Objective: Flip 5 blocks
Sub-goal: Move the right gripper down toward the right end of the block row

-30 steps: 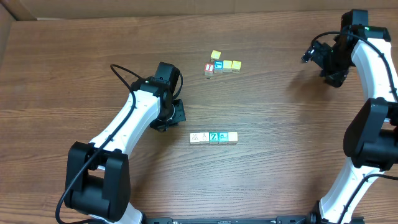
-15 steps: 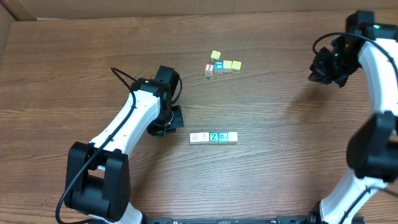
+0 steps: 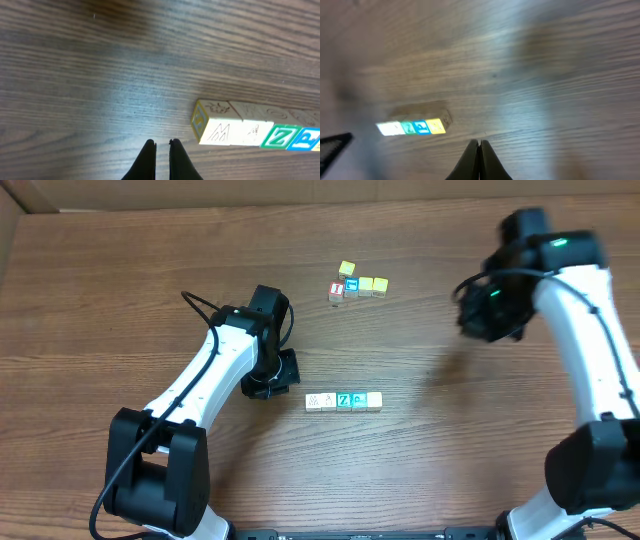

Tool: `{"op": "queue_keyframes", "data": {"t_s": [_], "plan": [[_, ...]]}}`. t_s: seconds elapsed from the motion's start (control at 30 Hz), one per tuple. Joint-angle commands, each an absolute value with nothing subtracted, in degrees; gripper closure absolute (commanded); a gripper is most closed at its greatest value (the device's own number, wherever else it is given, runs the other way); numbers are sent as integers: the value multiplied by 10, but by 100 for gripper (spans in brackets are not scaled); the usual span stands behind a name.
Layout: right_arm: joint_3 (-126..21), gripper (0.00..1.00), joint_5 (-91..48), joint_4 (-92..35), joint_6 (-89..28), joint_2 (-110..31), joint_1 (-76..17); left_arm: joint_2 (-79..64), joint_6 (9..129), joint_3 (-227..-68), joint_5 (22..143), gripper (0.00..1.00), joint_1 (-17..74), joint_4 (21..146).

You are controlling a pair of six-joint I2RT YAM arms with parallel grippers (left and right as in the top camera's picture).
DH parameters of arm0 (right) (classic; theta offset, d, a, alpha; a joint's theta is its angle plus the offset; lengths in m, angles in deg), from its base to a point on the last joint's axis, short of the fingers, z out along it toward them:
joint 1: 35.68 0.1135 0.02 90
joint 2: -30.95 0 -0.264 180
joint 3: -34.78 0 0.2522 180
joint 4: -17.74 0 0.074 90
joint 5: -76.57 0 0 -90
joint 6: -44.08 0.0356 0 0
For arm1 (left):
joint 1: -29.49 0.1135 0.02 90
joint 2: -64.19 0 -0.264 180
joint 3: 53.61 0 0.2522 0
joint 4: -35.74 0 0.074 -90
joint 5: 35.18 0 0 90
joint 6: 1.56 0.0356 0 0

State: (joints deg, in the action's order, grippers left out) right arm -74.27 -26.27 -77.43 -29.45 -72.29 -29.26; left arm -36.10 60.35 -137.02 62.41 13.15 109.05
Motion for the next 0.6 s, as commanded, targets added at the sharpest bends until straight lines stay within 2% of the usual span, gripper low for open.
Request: {"op": "queue_keyframes", "data": {"t_s": [0.0, 0.3, 0.43, 0.57], "plan": [[-681, 96, -255, -739, -287, -725, -253, -354, 610, -1378, 625, 96, 133, 1093], [-525, 96, -255, -579, -231, -725, -181, -354, 610, -1378, 595, 96, 134, 1082], [-494, 96, -254, -531, -226, -726, -171, -354, 610, -1377, 583, 96, 133, 1079], [-477, 96, -246, -514, -172, -725, -170, -354, 610, -1376, 585, 96, 133, 1087]]}}
